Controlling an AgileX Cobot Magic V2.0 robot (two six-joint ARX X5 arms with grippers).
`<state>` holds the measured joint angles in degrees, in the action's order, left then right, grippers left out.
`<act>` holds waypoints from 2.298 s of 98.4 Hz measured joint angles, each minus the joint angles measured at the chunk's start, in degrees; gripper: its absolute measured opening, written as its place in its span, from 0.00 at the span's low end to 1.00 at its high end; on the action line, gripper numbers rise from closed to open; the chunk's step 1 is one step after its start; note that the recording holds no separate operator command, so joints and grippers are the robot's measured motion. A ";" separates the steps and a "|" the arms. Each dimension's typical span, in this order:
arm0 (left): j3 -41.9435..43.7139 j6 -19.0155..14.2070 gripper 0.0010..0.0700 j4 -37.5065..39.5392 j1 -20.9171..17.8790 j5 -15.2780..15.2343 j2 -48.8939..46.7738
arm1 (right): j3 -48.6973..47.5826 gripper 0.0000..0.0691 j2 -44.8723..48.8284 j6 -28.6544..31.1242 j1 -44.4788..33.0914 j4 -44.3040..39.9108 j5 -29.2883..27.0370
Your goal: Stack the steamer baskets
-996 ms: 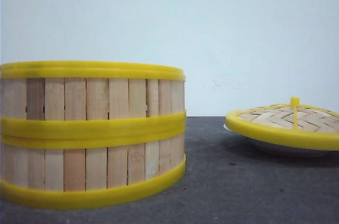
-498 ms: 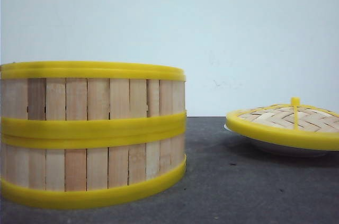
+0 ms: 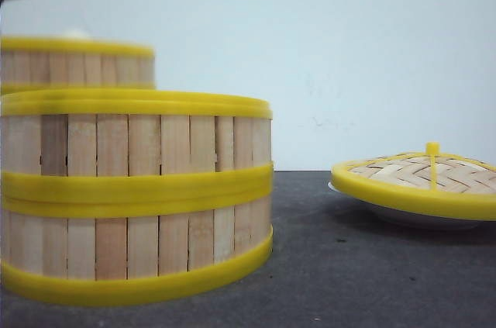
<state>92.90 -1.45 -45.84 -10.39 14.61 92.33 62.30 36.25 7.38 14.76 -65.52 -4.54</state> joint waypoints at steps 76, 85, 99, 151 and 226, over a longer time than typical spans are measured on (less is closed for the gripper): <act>-13.11 4.79 0.03 -12.22 15.87 0.35 -26.18 | 0.00 0.77 0.00 0.00 0.00 -0.02 0.00; -16.26 4.79 0.03 -12.20 17.53 0.37 -27.74 | 0.00 0.77 0.00 0.00 0.00 -0.02 0.00; -18.58 4.46 0.03 -10.78 19.67 0.35 -27.50 | 0.00 0.77 0.00 0.00 0.00 -0.02 0.00; -18.75 3.39 0.03 -6.43 23.76 0.13 -17.33 | 0.00 0.77 0.00 0.17 0.00 -0.04 0.04; -18.73 3.37 0.03 -3.17 23.80 -0.13 -12.37 | 0.00 0.77 0.00 0.35 0.00 -0.04 0.02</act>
<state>74.17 1.91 -49.01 13.41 14.48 79.96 62.30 36.25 7.73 14.76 -65.56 -4.51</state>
